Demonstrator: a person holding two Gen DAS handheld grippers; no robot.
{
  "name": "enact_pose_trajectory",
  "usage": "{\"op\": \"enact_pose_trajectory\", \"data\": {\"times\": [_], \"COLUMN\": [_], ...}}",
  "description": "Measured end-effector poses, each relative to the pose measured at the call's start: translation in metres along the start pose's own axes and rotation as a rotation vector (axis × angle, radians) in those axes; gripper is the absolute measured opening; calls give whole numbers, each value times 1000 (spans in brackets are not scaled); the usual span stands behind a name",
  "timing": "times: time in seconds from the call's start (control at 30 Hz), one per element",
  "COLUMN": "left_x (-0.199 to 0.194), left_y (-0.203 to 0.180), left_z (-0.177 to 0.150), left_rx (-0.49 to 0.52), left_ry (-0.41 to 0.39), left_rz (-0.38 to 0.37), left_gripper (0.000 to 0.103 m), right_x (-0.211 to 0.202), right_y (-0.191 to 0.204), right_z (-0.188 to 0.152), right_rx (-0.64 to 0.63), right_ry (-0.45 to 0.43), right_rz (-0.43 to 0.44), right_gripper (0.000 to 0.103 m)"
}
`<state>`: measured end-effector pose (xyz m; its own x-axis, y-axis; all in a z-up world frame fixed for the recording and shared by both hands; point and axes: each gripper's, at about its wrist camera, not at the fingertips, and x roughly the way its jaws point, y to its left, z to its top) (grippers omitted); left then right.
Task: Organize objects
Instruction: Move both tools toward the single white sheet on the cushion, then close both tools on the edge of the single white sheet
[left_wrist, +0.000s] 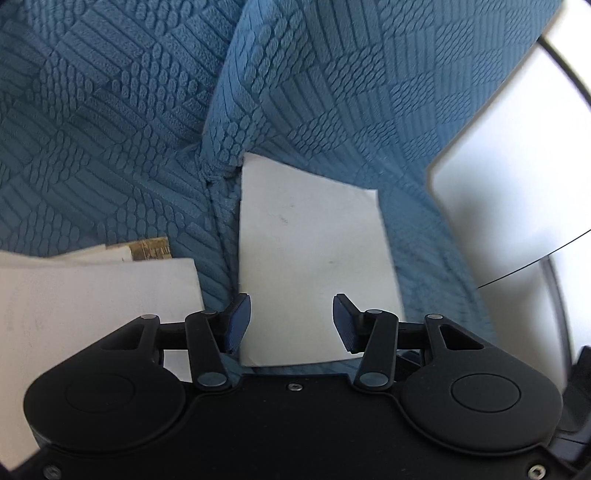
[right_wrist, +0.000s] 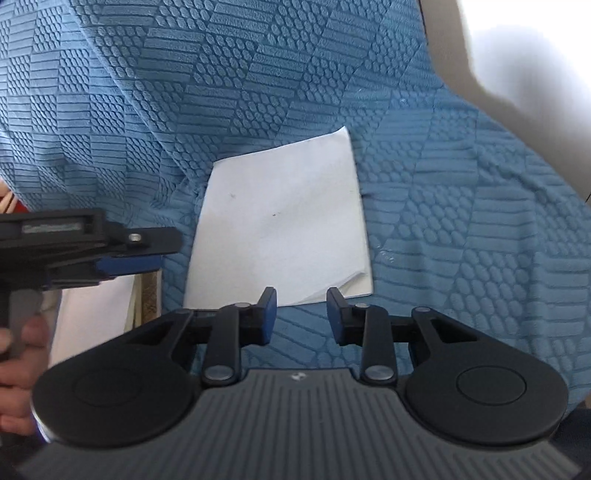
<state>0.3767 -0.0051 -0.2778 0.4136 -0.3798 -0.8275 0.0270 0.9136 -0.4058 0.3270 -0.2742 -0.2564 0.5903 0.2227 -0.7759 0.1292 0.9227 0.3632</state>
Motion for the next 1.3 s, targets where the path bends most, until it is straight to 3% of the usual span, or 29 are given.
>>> {"op": "enact_pose_trajectory", "data": {"times": [0.2,0.4,0.57,0.8,0.97,1.1,1.3], "left_x": [19,28,32,35,37,31,18], "left_y": [-1,5,6,-4,-10,0,30], "left_z": [4,5,6,0,-4,-2,9], "left_rx": [16,-13,-34,-3,25,-32,-229], "left_ry": [57,91,97,63,55,33,9], "left_rz": [59,74,71,82,74,20,-159], "left_gripper": [46,45,47,59,58,58,58], "right_x": [12,22,29,32,32,31,31], "right_y": [3,11,10,12,10,2,-10], "right_z": [2,7,10,8,7,8,9], "right_rx": [39,13,15,-1,11,70,161], "right_ry": [45,43,47,38,28,25,26], "right_rz": [45,21,1,-22,-22,10,60], "right_gripper": [33,33,33,30,30,30,30]}}
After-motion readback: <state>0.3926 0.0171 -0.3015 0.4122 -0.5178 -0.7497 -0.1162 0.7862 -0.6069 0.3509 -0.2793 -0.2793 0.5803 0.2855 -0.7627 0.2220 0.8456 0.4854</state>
